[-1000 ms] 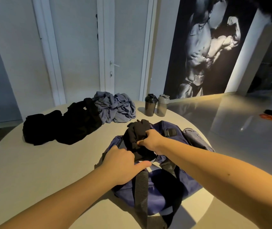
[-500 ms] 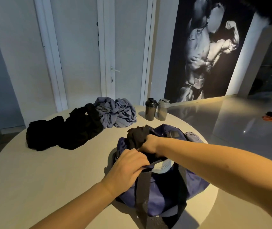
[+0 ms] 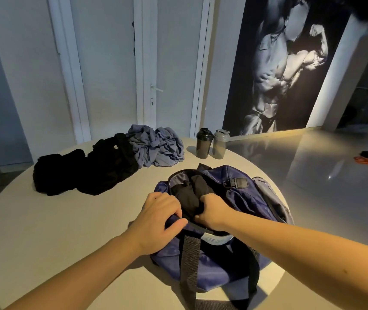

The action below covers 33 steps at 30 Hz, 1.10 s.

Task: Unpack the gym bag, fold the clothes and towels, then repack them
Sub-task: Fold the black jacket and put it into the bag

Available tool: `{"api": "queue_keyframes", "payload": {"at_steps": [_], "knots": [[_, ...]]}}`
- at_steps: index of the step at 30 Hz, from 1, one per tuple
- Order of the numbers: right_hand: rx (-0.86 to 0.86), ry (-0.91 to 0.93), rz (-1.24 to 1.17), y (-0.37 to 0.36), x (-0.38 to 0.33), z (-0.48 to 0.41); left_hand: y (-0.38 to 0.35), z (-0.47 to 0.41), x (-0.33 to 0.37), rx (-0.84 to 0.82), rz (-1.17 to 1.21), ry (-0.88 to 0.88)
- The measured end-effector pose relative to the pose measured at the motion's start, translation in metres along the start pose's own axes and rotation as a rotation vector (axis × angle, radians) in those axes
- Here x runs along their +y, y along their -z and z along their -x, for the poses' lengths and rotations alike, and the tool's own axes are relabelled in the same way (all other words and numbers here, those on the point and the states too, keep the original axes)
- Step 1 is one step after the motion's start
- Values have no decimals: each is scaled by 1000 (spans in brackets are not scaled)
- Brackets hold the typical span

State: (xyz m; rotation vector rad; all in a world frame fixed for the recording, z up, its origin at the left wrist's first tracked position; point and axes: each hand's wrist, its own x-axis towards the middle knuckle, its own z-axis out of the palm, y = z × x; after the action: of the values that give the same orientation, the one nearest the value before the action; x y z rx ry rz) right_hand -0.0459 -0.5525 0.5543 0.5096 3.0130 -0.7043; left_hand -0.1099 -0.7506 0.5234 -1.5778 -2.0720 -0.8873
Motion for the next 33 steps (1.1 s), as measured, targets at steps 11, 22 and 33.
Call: {"api": "queue_keyframes", "payload": {"at_steps": [11, 22, 33], "knots": [[-134, -157, -32, 10, 24, 3, 3, -23, 1, -479, -319, 31], [221, 562, 908, 12, -4, -4, 5, -5, -8, -451, -306, 27], [-401, 59, 335, 13, 37, -36, 5, -1, -5, -511, -339, 100]]}}
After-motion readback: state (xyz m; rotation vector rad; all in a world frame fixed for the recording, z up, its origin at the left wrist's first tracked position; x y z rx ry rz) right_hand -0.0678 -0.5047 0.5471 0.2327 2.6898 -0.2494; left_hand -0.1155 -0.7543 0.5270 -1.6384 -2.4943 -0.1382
